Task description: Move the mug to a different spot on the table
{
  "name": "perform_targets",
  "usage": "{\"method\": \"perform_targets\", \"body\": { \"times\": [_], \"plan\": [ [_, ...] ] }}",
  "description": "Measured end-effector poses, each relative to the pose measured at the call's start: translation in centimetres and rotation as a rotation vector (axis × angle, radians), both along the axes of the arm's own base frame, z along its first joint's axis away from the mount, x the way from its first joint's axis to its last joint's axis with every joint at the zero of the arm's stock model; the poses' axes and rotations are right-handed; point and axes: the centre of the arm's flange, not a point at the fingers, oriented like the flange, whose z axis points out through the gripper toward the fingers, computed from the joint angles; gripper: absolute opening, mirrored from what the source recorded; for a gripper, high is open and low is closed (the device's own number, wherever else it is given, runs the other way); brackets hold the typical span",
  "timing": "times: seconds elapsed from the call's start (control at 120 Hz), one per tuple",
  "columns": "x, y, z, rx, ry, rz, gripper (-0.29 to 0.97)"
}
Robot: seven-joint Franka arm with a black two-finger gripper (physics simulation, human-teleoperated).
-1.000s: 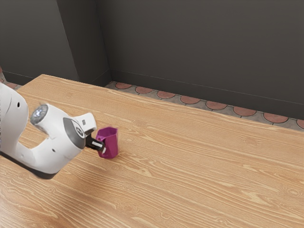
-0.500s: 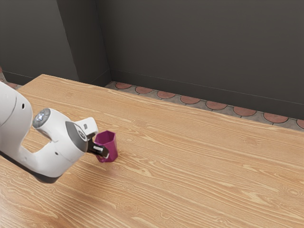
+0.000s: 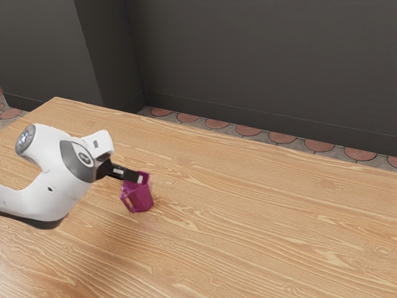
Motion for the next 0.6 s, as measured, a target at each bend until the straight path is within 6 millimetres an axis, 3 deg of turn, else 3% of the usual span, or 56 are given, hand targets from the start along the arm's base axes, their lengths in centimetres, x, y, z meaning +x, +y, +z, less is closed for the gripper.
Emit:
{"method": "perform_targets", "body": {
  "times": [0.117, 0.233, 0.408, 0.5, 0.6],
  "plan": [
    [2.1, -0.6, 3.2, 0.039, -0.057, -0.101, 0.62],
    [7.3, -0.6, 8.3, 0.172, -0.084, -0.307, 0.64],
    [13.6, -4.0, 15.6, 0.252, 0.081, -0.514, 0.65],
    [14.2, -5.4, 18.1, 0.226, 0.218, -0.506, 0.65],
    [14.0, -6.3, 24.9, 0.235, 0.282, -0.459, 0.65]
  ]
}}
